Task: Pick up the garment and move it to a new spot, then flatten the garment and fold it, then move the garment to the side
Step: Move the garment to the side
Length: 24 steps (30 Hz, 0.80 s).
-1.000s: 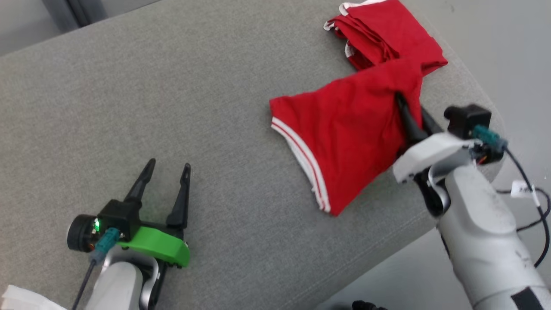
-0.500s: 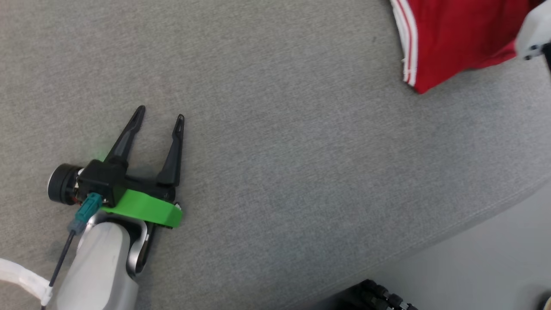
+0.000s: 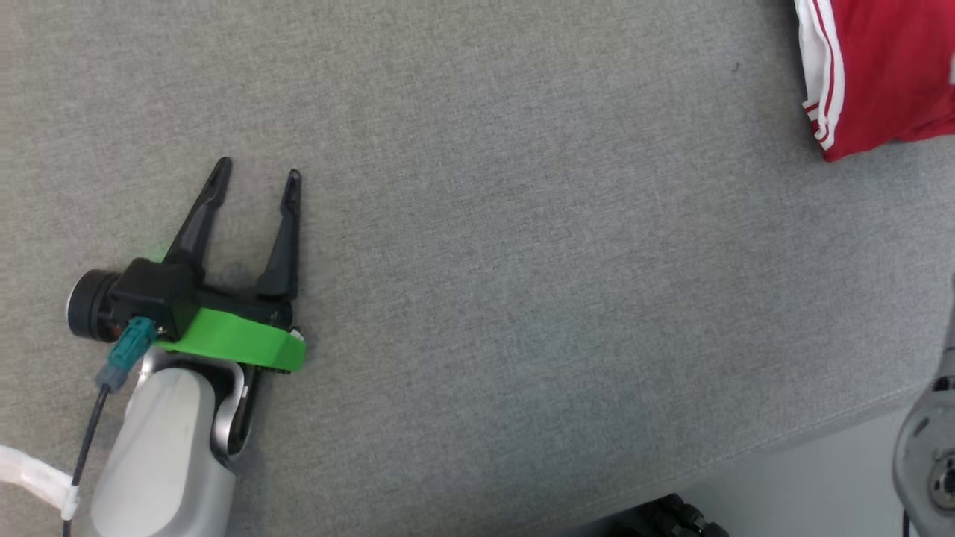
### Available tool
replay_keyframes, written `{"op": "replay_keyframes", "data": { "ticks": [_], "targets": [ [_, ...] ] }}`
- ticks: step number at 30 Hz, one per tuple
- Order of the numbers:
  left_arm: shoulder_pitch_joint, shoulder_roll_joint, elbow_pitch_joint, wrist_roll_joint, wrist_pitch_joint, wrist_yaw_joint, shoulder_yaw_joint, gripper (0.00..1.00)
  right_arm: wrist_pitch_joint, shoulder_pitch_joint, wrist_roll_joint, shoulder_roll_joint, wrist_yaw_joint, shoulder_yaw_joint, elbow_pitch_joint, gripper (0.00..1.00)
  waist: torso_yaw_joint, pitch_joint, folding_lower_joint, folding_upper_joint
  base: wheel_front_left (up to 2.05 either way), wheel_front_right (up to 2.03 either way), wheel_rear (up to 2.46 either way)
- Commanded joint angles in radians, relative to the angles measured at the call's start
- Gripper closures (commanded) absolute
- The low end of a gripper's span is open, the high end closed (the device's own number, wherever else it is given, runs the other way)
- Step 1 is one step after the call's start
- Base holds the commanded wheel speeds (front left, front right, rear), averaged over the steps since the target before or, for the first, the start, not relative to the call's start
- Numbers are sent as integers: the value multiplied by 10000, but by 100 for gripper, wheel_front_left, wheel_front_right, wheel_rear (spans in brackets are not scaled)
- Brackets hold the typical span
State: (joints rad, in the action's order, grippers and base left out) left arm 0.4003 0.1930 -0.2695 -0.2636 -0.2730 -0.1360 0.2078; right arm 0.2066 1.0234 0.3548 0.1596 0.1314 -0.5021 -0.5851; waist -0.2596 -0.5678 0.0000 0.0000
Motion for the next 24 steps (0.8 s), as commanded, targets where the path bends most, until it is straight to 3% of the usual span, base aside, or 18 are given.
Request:
{"op": "replay_keyframes", "data": {
  "ticks": [1,7,15,24],
  "targets": [
    [-644,142,-540,-72,162,102,-318,0,223,-189,-110,-253,-19,170,164,0,126,402,0,0,0,0,0],
    [-695,-271,-528,153,103,73,-713,0,567,-783,-1075,-825,-19,1311,767,0,569,1216,0,0,0,0,0],
    [-1026,-776,-765,-21,94,72,-1374,0,587,-2449,-2836,-1056,-19,3112,1860,0,1321,2204,0,0,0,0,0],
    [-1552,-1132,-1233,236,94,72,-1838,0,590,-4707,-4096,-1061,-19,3952,1593,0,2181,3393,0,0,0,0,0]
  ]
}}
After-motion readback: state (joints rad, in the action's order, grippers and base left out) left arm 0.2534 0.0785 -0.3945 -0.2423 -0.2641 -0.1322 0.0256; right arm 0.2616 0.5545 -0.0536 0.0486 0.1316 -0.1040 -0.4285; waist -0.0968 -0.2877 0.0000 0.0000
